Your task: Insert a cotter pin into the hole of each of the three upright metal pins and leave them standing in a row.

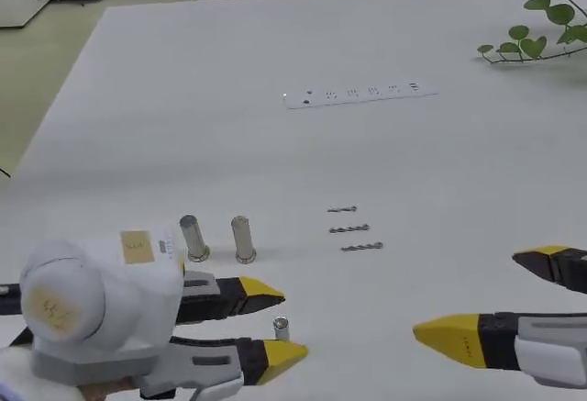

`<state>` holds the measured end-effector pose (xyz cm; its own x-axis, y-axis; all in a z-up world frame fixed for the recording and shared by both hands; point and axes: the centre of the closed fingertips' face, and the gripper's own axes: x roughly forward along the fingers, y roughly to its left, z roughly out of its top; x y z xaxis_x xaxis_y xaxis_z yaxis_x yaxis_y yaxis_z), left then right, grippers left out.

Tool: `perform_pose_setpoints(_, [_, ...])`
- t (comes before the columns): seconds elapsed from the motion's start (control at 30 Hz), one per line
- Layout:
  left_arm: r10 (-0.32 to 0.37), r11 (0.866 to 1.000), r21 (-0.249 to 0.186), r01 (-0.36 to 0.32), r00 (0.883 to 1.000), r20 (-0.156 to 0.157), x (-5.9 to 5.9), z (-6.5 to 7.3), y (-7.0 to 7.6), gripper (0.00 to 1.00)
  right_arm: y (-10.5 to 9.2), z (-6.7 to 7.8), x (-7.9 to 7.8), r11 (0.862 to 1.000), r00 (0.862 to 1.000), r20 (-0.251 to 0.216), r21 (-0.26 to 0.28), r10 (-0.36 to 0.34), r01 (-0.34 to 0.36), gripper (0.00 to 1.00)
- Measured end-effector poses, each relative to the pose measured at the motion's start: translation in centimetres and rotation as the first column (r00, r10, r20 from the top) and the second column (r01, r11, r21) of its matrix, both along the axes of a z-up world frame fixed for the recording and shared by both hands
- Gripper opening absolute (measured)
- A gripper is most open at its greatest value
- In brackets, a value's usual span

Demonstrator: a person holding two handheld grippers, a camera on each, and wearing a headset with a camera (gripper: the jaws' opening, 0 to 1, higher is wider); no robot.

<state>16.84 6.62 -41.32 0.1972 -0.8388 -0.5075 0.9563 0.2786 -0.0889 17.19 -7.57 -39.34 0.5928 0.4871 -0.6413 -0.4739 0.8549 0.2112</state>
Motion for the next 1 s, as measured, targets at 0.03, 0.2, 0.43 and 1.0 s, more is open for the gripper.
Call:
perform_pose_setpoints(0.03, [0.009,1.000,-0.003,-0.009,1.000,-0.006,-0.1,0.1,0.1,0.31,-0.1,0.0,0.0,1.000,1.000,-0.001,-0.002,0.002,-0.002,0.92])
perform_pose_setpoints(0.2, [0.045,0.998,-0.031,-0.046,0.999,-0.027,-0.6,0.3,0.8,0.41,-0.7,0.3,0.4,1.000,1.000,0.007,-0.008,-0.002,0.002,0.91])
perform_pose_setpoints(0.43, [0.158,0.983,-0.081,-0.164,0.984,-0.077,-0.2,0.6,2.4,0.49,-1.4,0.4,1.1,1.000,1.000,0.017,-0.010,-0.005,0.005,0.91])
perform_pose_setpoints(1.0, [0.314,0.940,-0.104,-0.325,0.943,-0.106,-0.2,0.5,6.1,0.77,-1.9,0.4,2.4,0.992,0.996,-0.011,-0.084,0.091,-0.092,0.91])
